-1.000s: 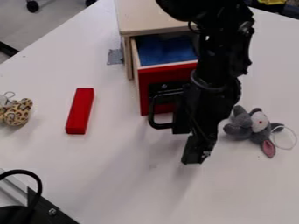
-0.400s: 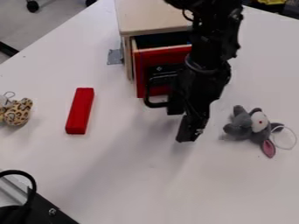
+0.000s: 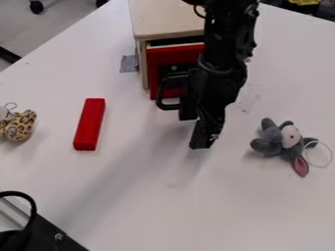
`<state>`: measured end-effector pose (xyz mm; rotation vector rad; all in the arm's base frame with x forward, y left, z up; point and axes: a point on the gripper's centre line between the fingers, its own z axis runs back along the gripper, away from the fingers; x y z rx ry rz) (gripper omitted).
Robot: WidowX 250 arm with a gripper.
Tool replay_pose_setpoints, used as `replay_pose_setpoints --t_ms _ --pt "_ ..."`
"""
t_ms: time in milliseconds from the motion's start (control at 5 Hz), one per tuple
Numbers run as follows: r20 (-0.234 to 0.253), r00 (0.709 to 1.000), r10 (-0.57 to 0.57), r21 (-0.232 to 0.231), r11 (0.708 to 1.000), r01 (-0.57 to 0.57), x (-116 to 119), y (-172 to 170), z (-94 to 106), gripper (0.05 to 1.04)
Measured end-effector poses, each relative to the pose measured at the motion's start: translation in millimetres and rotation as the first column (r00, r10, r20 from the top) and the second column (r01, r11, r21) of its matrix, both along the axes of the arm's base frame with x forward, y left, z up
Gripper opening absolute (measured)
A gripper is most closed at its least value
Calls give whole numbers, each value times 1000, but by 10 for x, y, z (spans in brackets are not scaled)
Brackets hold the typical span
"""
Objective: Close the drawer
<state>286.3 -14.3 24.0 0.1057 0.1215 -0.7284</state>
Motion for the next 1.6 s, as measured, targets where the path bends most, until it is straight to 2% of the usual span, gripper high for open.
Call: replay_pose_setpoints --t_ms 800,1000,1200,1400,1600 --pt "12 999 37 13 999 -37 307 108 -27 997" --pt "-3 999 53 -10 999 -53 326 86 -25 997" --pt "-41 996 78 -33 996 -79 305 64 29 997" --pt "-58 989 134 -65 988 -138 254 72 154 998" --pt "-38 978 204 -103 973 -207 205 169 488 998"
